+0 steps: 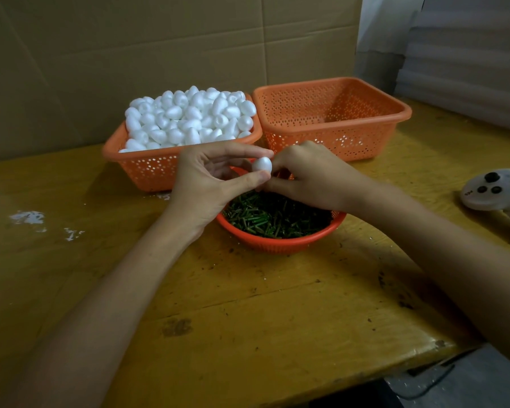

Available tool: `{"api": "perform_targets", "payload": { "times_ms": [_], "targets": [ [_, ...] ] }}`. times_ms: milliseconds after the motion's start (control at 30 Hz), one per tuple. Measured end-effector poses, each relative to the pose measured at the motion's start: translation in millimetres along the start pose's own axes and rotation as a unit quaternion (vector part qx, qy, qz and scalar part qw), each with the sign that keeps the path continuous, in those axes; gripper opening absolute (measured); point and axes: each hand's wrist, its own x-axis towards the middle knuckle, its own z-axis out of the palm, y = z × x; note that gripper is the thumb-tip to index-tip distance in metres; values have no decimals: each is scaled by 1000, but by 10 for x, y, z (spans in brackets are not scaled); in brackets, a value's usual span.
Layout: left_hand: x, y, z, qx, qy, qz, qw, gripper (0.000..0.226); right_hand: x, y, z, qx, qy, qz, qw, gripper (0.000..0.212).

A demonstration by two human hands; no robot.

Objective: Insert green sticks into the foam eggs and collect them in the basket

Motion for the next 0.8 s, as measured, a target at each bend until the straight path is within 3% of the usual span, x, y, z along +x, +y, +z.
{"api": "perform_targets", "payload": {
  "times_ms": [467, 800],
  "targets": [
    [10, -24, -16, 11, -16, 9, 1000, 27, 7, 35, 14, -7, 6, -4, 1000, 26],
    [19, -6, -2, 14, -8, -29, 999, 26, 10, -25, -23, -9, -29, 16, 999, 46]
  ]
}}
